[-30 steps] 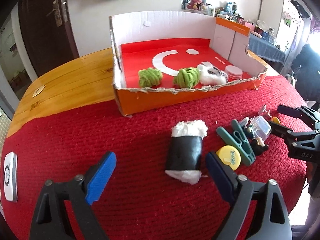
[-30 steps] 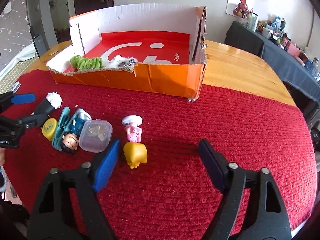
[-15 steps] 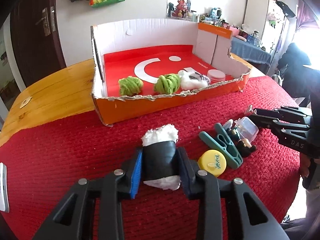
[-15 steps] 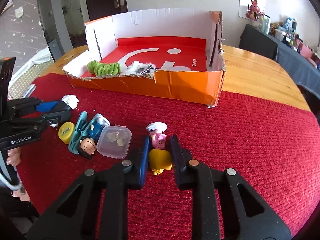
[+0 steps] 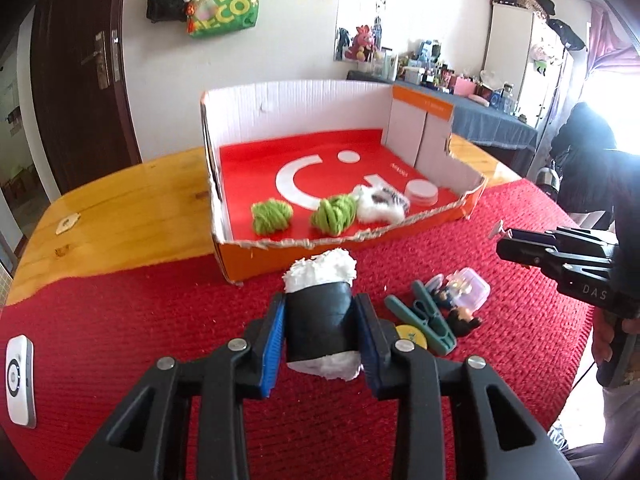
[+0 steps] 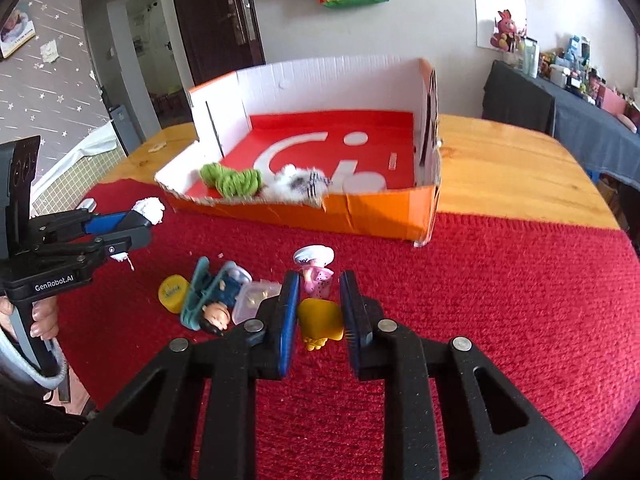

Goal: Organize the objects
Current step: 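Close left tool on black-and-white roll while right tool closes on yellow figurine, then carry the roll and figurine with both tools into the cardboard box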

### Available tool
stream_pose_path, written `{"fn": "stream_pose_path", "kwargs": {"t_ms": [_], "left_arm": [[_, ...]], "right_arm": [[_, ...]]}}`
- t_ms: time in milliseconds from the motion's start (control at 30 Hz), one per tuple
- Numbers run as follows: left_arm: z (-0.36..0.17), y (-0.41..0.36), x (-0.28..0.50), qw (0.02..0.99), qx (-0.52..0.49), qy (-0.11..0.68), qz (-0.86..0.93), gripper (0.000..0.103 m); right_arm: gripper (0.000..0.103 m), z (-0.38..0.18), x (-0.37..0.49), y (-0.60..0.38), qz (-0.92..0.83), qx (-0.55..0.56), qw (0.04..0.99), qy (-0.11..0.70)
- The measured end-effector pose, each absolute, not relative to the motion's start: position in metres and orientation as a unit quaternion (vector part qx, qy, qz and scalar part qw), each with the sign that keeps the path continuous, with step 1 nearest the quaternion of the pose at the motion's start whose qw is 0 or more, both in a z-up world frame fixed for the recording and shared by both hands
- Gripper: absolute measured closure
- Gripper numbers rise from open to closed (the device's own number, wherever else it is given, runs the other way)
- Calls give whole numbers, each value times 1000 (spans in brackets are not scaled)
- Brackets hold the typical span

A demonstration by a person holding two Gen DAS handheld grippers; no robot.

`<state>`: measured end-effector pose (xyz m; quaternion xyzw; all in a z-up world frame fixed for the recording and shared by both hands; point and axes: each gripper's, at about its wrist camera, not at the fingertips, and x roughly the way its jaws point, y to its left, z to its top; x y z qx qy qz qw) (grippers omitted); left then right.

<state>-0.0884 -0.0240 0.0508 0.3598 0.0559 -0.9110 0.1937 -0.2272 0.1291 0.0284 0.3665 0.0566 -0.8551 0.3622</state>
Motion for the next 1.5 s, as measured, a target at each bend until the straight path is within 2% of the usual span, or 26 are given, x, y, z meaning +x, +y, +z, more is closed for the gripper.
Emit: {"fn": "stream_pose_path", "kwargs": {"t_ms": [500, 833, 1500], "left_arm": [[70, -20, -91, 190, 340, 48, -920, 68], [90, -33, -131, 170, 335, 33, -926, 68], [71, -88, -228, 165, 414, 17, -895, 68]], "right_arm": [[83, 44, -233, 127, -852, 357, 382, 33], [83, 72, -269, 95, -853, 337, 395, 52], [83, 42, -367, 20, -822, 409, 366, 152]]}}
